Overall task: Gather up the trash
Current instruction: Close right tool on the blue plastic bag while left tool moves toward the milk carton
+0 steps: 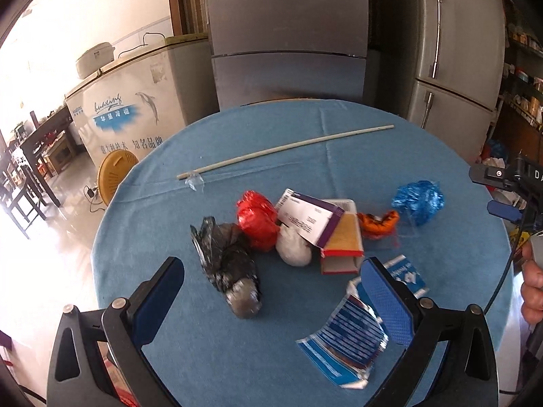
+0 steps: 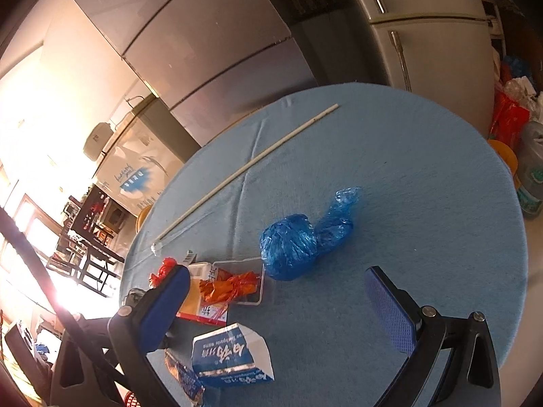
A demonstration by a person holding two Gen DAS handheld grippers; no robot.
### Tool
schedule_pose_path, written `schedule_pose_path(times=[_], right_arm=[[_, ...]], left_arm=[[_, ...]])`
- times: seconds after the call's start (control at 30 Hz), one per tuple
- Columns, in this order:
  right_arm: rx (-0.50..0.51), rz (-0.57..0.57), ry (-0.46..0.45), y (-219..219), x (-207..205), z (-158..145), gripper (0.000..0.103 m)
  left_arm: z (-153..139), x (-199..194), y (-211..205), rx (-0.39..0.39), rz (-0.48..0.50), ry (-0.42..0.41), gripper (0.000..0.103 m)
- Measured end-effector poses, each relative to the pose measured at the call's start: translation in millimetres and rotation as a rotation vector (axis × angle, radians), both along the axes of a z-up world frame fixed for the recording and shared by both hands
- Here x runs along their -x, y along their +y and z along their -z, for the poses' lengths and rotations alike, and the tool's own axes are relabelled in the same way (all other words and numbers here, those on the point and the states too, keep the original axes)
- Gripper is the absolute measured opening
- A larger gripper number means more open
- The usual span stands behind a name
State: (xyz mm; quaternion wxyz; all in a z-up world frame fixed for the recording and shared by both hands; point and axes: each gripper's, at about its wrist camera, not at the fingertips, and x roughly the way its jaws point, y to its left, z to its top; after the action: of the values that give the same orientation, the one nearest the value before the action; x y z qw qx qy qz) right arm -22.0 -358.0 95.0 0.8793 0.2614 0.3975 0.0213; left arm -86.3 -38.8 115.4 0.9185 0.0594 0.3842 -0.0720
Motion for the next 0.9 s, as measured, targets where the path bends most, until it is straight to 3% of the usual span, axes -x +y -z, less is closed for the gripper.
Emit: schedule_pose_path(times=[0.2,0.43,0.7,0.9], right_arm=[[-0.007,0.007,0.025,-2,-13,6,0.103],[-0.034,0.036,0.053,-23,-17,8,0.103],[-0.233,0.06,0.115,-38,-37,32,0.103],[-0.246,0.033,0.182,-14,-58,50,0.103]], left_arm=[[-1,-14,6,0.022,-0.003,-0.008,0.103],[6,1,20,0.081,-0.016,0.03,0.103],[28,40,36,0.12,-0.01,0.109,0.103],[28,59,29,0.187,0.059,0.124,0.103]])
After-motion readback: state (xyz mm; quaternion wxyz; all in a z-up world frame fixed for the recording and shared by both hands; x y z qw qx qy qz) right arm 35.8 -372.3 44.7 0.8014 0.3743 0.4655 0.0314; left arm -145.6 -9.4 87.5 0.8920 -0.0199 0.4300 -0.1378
